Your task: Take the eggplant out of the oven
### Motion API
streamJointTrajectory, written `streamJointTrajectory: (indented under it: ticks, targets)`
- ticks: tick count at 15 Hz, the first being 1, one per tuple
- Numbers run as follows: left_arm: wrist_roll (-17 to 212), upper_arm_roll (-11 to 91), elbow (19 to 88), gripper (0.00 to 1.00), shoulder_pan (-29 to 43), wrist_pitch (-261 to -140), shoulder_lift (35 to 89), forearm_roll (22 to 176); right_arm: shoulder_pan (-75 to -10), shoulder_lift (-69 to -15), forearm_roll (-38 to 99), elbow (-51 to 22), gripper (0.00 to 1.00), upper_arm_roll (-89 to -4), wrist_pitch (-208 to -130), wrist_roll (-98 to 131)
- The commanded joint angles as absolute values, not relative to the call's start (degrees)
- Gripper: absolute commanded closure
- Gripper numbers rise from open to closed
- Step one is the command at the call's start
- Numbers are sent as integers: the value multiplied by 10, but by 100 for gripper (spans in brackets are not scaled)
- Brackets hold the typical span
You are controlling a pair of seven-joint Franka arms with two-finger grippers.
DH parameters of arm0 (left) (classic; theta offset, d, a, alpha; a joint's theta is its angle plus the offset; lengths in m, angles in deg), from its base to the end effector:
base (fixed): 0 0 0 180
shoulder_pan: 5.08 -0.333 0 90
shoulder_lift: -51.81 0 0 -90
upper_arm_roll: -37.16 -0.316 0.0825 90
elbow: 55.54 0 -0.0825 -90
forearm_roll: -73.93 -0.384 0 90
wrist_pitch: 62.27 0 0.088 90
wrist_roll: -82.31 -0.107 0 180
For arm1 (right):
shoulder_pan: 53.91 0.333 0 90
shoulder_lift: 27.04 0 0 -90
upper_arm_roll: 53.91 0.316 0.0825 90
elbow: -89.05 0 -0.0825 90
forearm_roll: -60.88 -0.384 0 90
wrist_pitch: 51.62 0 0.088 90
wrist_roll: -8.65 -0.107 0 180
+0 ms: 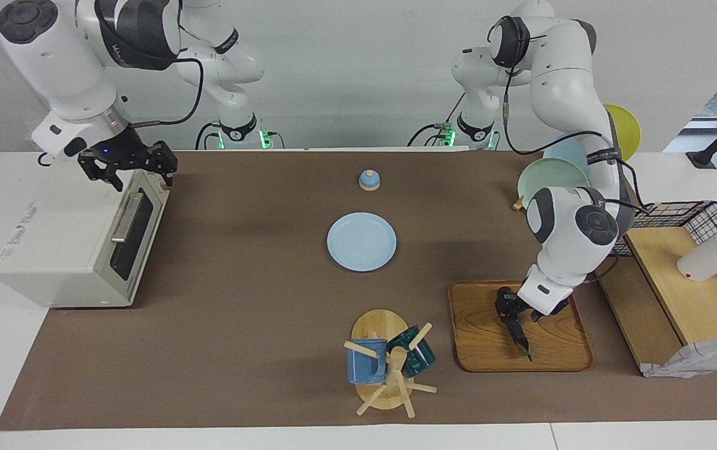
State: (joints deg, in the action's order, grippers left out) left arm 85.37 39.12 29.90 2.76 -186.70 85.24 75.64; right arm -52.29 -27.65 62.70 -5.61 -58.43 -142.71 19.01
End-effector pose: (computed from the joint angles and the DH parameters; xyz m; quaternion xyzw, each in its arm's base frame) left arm 0.7071 -0.1190 0.3404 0.9974 -0.0476 0.0458 0.0273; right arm 0.5549 -0.0312 0.5819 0.9970 0.0659 -0.0381 0.0120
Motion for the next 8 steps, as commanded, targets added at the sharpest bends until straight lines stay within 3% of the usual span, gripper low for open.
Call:
streamJointTrajectory:
  ticks: [1, 8]
  targets:
    - [853, 394, 303, 0, 19, -1814, 799, 756, -530, -274, 612, -59, 0, -580, -1420, 182]
    - [893, 387, 308, 0, 16, -1659, 654, 738, -530, -273, 612, -59, 0, -580, -1419, 182]
